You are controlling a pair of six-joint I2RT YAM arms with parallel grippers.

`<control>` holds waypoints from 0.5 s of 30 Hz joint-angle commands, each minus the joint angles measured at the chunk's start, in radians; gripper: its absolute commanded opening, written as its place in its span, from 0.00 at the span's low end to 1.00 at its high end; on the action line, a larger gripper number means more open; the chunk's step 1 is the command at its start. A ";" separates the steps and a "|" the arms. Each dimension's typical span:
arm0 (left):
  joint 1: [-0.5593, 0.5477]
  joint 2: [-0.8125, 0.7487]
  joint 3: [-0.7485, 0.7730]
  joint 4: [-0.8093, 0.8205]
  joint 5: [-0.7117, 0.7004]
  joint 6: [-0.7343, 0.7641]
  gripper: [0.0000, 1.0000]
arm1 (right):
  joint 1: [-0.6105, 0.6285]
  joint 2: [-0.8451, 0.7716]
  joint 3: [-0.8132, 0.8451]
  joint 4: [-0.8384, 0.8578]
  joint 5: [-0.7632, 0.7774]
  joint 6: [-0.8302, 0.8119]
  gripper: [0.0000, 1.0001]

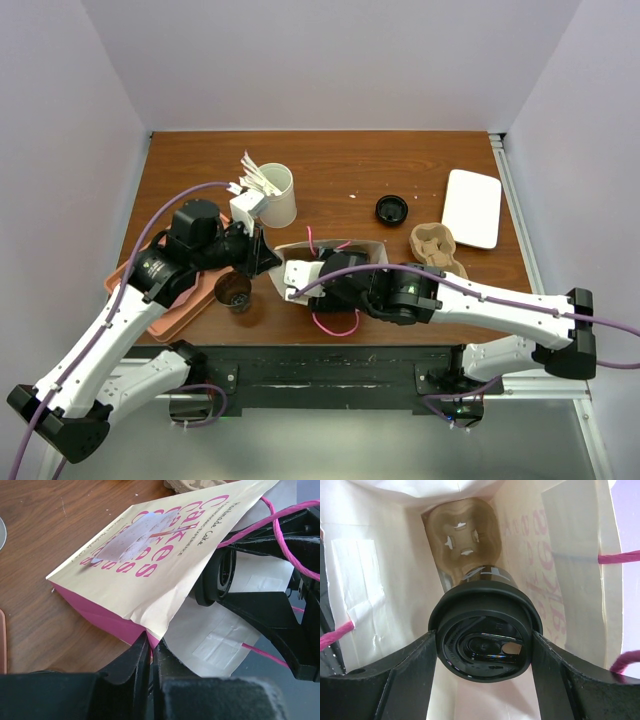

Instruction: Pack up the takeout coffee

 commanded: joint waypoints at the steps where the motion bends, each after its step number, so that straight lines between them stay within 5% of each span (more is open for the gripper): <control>1: -0.006 -0.007 0.002 0.054 0.045 0.038 0.09 | -0.010 -0.033 0.018 0.007 0.014 -0.100 0.35; 5: -0.011 0.006 0.017 0.057 0.038 0.046 0.15 | -0.058 -0.029 0.084 -0.014 -0.047 -0.088 0.35; 8: -0.011 0.018 0.054 0.036 0.004 0.031 0.49 | -0.059 -0.016 0.075 -0.025 -0.060 -0.054 0.34; 15: -0.012 0.006 0.119 -0.142 -0.178 -0.105 0.54 | -0.059 0.019 0.057 0.044 -0.078 0.052 0.32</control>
